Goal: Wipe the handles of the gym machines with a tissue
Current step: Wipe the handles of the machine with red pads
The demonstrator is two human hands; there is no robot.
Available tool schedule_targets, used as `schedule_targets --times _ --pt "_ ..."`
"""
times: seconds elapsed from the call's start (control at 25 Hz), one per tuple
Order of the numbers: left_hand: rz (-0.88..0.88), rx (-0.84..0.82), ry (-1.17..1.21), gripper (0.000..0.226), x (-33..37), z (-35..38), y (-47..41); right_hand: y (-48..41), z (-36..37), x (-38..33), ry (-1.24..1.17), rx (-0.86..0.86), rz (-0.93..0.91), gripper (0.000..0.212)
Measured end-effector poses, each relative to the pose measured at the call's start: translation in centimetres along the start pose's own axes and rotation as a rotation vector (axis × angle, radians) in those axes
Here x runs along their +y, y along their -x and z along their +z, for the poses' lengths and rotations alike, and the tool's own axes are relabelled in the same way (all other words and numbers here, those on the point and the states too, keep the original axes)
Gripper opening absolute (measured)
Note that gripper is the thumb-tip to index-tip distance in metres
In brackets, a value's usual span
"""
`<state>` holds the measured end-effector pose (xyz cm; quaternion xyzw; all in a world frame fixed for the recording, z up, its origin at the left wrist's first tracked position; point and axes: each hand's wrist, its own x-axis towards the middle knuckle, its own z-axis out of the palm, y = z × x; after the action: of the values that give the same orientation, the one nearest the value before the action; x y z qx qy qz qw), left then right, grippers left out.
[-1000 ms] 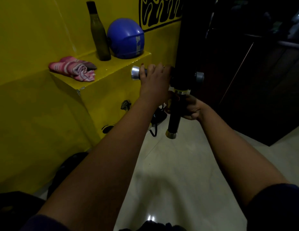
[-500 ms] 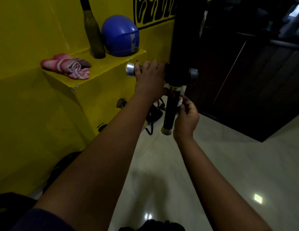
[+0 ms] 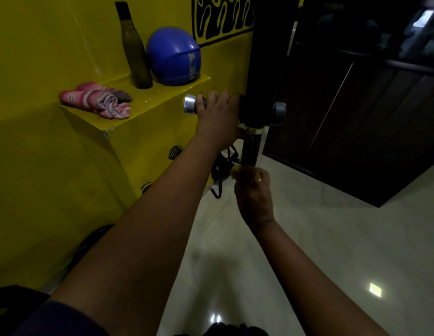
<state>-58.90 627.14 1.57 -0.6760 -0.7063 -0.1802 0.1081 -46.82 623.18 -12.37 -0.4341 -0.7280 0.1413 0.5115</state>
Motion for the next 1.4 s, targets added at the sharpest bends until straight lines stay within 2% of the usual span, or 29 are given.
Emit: schedule_targets --times 0.04,0.16,0.2,0.24,0.32,0.44,0.52,0.56,0.64,0.72,0.76,0.84,0.96,1.0,1.04,1.12,1.16,1.24,1.28,1.4 --pt "0.0 0.002 0.002 0.083 0.1 0.0 0.0 0.1 0.1 0.0 0.017 -0.045 -0.031 0.017" --pt "0.001 0.008 0.003 0.081 0.0 0.1 -0.1 -1.8 0.9 -0.8 0.174 0.054 -0.168 0.021" --pt "0.003 0.008 0.006 0.079 -0.1 0.2 -0.1 -2.3 1.3 -1.2 0.197 0.054 -0.116 0.021" --pt "0.004 0.008 0.008 0.078 -0.2 0.2 -0.1 -2.1 1.5 -1.6 0.146 0.0 -0.045 0.02" --pt "0.009 0.013 0.004 0.077 -0.2 0.1 0.0 -0.2 1.6 -0.9 0.276 -0.14 -0.034 0.021" --pt "0.008 0.029 0.015 0.077 -0.1 0.1 0.1 1.3 1.0 0.3 0.422 -0.237 -0.14 0.016" --pt "-0.004 0.044 0.026 0.078 -0.1 0.3 0.2 -0.4 0.6 0.3 0.342 -0.174 -0.115 0.021" --pt "-0.003 0.054 0.025 0.078 -0.1 0.5 0.3 -1.6 0.5 0.2 0.407 -0.112 -0.179 0.023" --pt "0.004 0.065 0.019 0.079 -0.2 0.7 0.4 -3.0 0.4 0.2 0.345 -0.029 -0.28 0.027" --pt "0.023 0.081 0.012 0.082 -0.3 0.8 0.5 -1.4 0.2 0.7 0.291 -0.072 -0.296 0.027" --pt "0.035 0.096 0.007 0.084 -0.4 1.0 0.7 0.1 0.0 1.0 0.253 -0.128 -0.239 0.025" --pt "0.005 0.21 0.028 0.09 -0.2 2.3 1.8 2.7 -0.2 2.5 0.227 -0.227 -0.08 0.018" --pt "-0.223 0.564 0.326 0.089 1.3 5.5 5.9 3.5 0.2 3.2 0.118 -0.041 -0.025 0.012" --pt "-0.281 0.594 0.449 0.085 1.8 6.6 6.9 3.7 0.6 3.5 0.11 0.048 -0.045 0.014" --pt "-0.308 0.506 0.592 0.08 2.2 7.4 7.6 4.0 1.0 3.3 0.091 0.13 -0.001 0.017" --pt "-0.332 0.135 0.807 0.063 2.6 8.1 7.9 4.5 1.6 3.0 0.086 0.175 0.069 0.022" --pt "-0.34 -0.028 0.821 0.058 2.7 8.1 7.8 4.8 1.5 3.3 0.127 0.165 0.032 0.023" --pt "-0.33 -0.105 0.698 0.054 2.4 8.0 7.2 4.8 1.3 4.0 0.097 0.138 -0.003 0.021" --pt "-0.308 -0.102 0.641 0.051 2.3 7.9 7.0 4.6 1.2 3.8 0.041 0.158 0.064 0.019" --pt "-0.232 -0.131 0.498 0.046 1.9 7.1 6.2 4.1 1.4 2.7 -0.131 0.247 0.48 0.014"
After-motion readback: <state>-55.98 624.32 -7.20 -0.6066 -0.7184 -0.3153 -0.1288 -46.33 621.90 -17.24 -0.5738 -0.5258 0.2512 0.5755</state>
